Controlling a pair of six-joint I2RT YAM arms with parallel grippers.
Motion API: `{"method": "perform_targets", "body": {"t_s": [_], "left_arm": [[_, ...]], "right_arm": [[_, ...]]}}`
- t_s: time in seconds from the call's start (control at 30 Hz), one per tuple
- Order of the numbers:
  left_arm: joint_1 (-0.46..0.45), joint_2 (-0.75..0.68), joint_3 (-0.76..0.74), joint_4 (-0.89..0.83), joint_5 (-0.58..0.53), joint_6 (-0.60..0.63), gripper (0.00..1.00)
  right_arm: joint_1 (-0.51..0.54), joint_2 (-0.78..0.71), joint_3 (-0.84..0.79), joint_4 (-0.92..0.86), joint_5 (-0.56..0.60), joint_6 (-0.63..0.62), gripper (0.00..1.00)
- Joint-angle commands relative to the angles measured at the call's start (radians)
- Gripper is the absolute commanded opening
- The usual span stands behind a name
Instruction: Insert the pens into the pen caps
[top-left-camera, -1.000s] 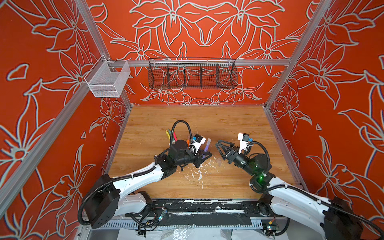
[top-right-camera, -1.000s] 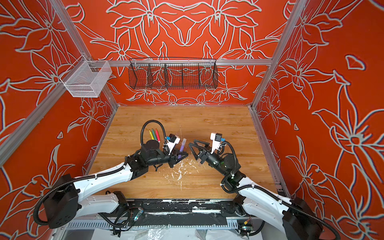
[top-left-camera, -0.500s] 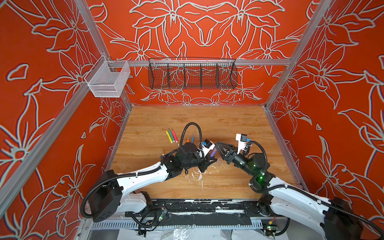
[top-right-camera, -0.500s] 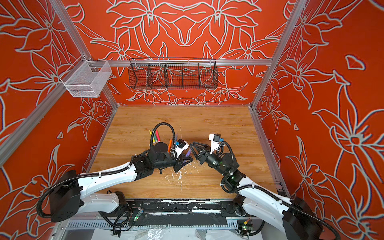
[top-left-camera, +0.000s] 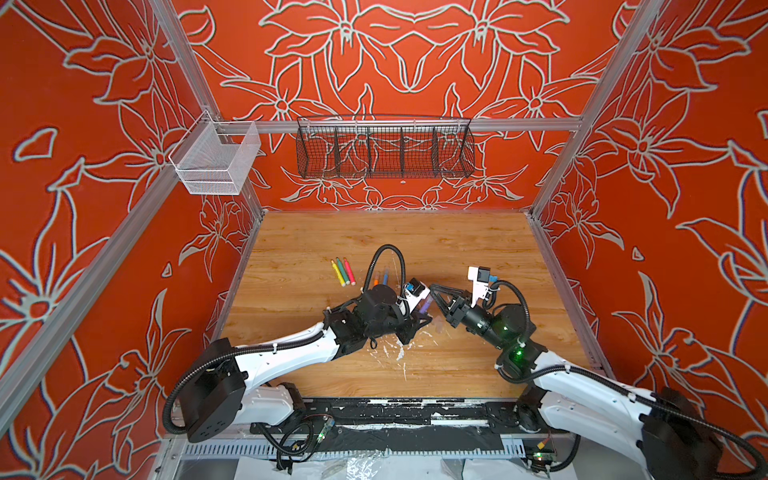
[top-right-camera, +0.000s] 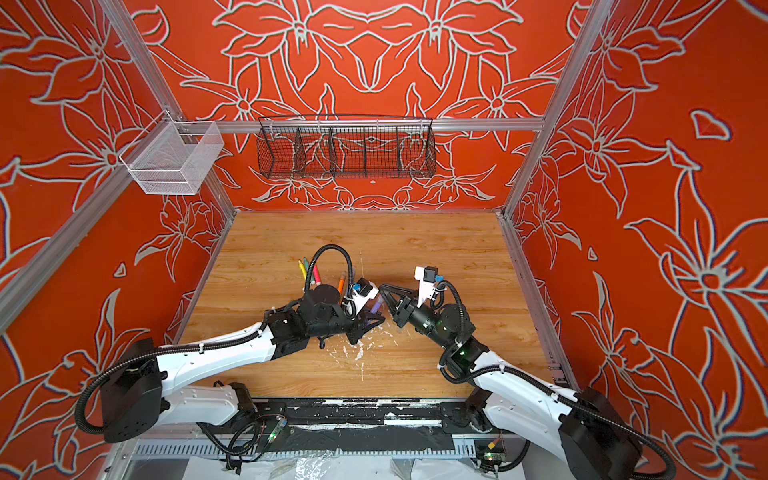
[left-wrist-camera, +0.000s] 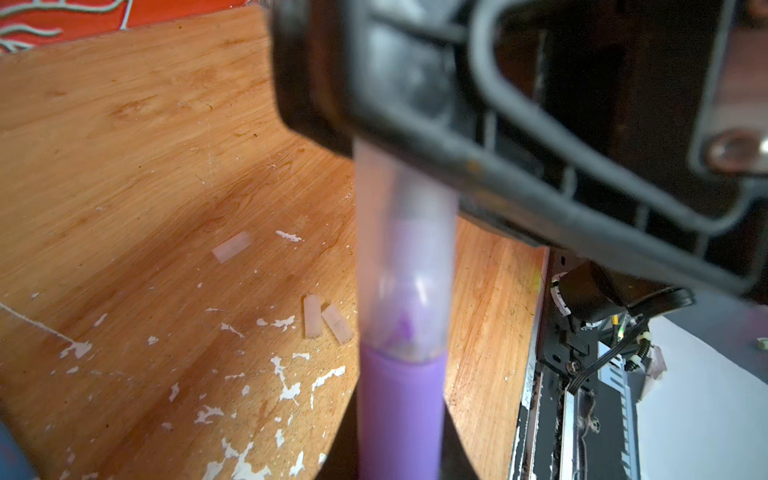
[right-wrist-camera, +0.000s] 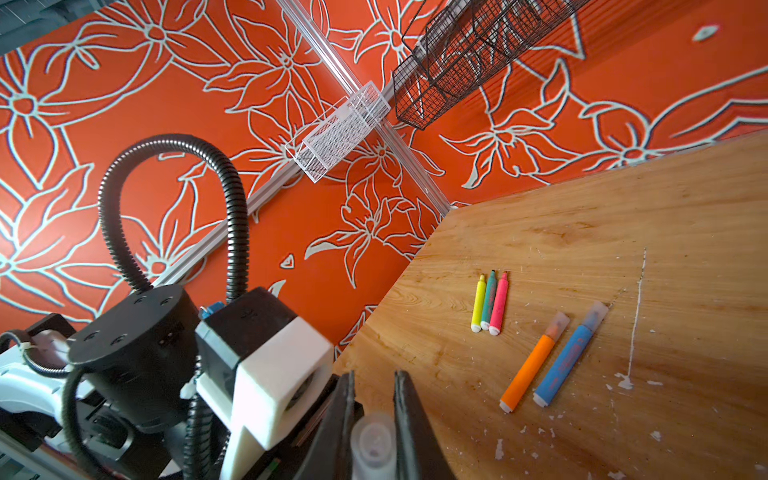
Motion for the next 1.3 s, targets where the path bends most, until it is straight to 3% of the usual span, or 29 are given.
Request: {"method": "perform_targets", "body": {"t_s": [0.0, 0.07, 0.27, 0.4, 0.53, 0.83, 1.0, 1.27], "left_arm": [[-0.001, -0.014, 0.120, -0.036, -0.054, -0.054, 0.00], [0.000, -0.023, 0.170, -0.059, -0.053, -0.047, 0.00], [0.020, -0.029, 0.305, -0.047, -0.198, -0.012, 0.00], [0.045, -0.012, 0.368, 0.041, -0.166, 0.019, 0.00], [0.065, 0.046, 0.485, 0.016, -0.168, 0.042, 0.00], [0.173, 0.148, 0.713, -0.011, -0.046, -0.037, 0.00], [0.246, 0.142, 0.726, 0.031, 0.080, -0.114, 0.00], [0.245, 0.044, 0.612, 0.063, 0.004, 0.001, 0.00]], "right_arm": [[0.004, -0.009, 0.028, -0.018, -0.043, -0.005, 0.00], [0.004, -0.019, 0.038, -0.062, -0.038, -0.013, 0.00], [0.004, -0.017, 0.019, -0.053, -0.113, -0.022, 0.00], [0.004, 0.001, 0.016, -0.040, -0.160, -0.031, 0.00], [0.008, 0.037, 0.007, -0.018, -0.183, -0.021, 0.00], [0.032, 0.131, 0.019, 0.089, -0.249, 0.012, 0.00], [0.048, 0.161, 0.019, 0.146, -0.278, 0.020, 0.00], [0.070, 0.207, 0.040, 0.171, -0.285, 0.040, 0.00]]}}
